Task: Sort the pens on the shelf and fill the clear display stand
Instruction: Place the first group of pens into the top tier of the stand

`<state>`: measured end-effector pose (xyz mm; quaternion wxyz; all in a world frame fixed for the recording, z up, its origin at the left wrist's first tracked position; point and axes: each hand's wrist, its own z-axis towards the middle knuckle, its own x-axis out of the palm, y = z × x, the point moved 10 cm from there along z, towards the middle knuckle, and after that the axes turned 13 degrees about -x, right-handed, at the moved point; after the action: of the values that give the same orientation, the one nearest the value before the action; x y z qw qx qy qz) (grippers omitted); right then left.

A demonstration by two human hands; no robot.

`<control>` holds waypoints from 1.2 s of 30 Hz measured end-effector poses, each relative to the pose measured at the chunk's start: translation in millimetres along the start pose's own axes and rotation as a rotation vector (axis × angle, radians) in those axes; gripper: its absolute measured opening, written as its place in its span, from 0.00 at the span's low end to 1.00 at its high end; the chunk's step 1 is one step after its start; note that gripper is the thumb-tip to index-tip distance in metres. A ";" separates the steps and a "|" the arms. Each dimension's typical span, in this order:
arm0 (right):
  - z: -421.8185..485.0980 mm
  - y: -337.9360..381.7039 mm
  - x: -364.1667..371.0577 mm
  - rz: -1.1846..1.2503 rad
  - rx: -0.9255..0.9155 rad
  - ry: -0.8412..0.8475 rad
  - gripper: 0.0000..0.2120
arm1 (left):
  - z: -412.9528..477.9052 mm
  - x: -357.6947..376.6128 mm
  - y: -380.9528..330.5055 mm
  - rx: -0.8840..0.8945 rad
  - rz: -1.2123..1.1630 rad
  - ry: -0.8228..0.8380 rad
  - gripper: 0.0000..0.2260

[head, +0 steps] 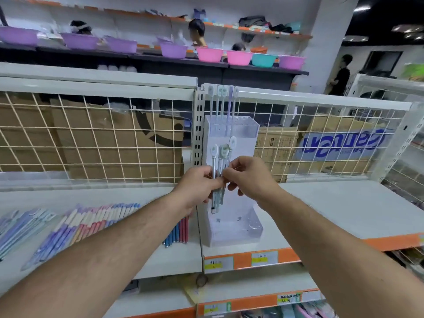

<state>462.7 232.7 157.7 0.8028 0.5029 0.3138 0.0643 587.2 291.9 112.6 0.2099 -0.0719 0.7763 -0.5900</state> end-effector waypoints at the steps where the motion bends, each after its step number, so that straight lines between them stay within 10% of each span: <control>1: 5.7 -0.5 -5.2 -0.011 -0.002 -0.010 0.05 | 7.2 2.5 -5.9 0.012 0.006 0.012 0.06; 36: 176.4 7.5 -114.5 0.112 -0.294 0.032 0.05 | 91.8 35.3 -55.3 0.032 -0.061 -0.238 0.04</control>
<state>473.6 53.0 266.7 0.8579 0.3954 0.2851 0.1622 585.5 181.7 136.6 0.2837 -0.1616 0.7339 -0.5957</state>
